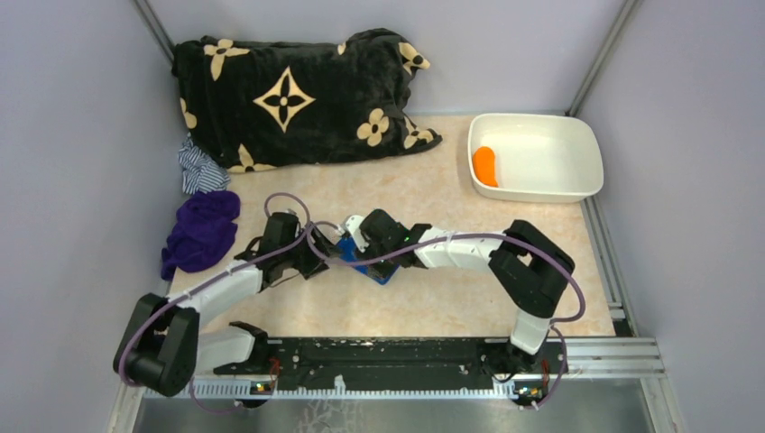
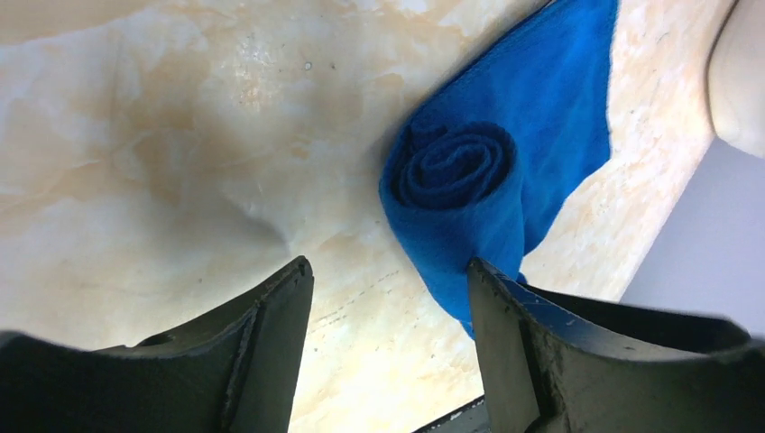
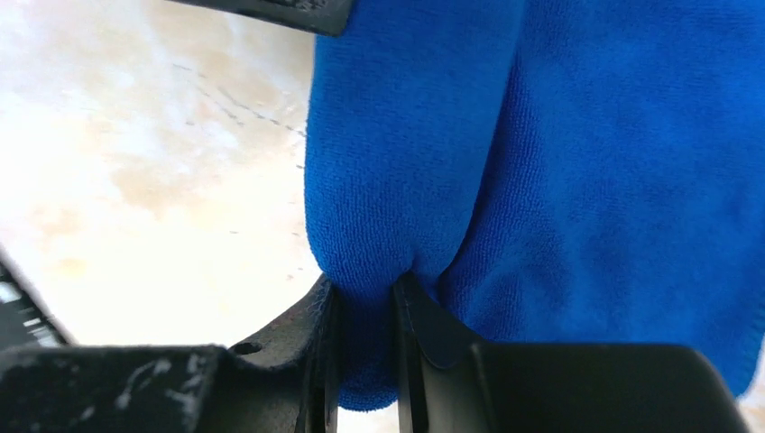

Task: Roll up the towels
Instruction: Roll the towel at the center of the board.

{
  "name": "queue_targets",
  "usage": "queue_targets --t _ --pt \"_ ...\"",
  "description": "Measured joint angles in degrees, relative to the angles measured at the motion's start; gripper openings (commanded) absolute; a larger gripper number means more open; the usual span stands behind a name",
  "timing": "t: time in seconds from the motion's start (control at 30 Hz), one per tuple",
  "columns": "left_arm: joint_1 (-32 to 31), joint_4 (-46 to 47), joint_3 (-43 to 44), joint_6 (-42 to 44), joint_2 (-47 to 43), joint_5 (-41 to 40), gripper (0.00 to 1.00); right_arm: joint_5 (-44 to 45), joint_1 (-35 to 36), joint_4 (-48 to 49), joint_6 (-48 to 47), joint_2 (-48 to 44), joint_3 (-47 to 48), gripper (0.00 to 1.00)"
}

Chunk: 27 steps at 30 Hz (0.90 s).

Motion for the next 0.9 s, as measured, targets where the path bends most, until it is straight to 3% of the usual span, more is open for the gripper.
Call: queue_targets --t 0.27,0.5,0.73,0.9 --pt "0.0 -4.5 -0.8 0.5 -10.8 -0.6 0.71 -30.4 -10.1 5.9 9.2 4.0 -0.5 0.07" --pt "0.0 -3.7 -2.4 0.0 -9.5 1.4 0.70 -50.9 -18.5 17.0 20.8 10.4 -3.9 0.09" --pt "-0.1 1.1 -2.2 0.0 -2.4 3.5 0.69 -61.2 -21.3 22.3 27.9 15.8 -4.5 0.12" --pt "-0.2 3.0 0.3 0.3 2.5 4.1 0.63 -62.1 -22.4 24.8 31.1 16.1 -6.0 0.24"
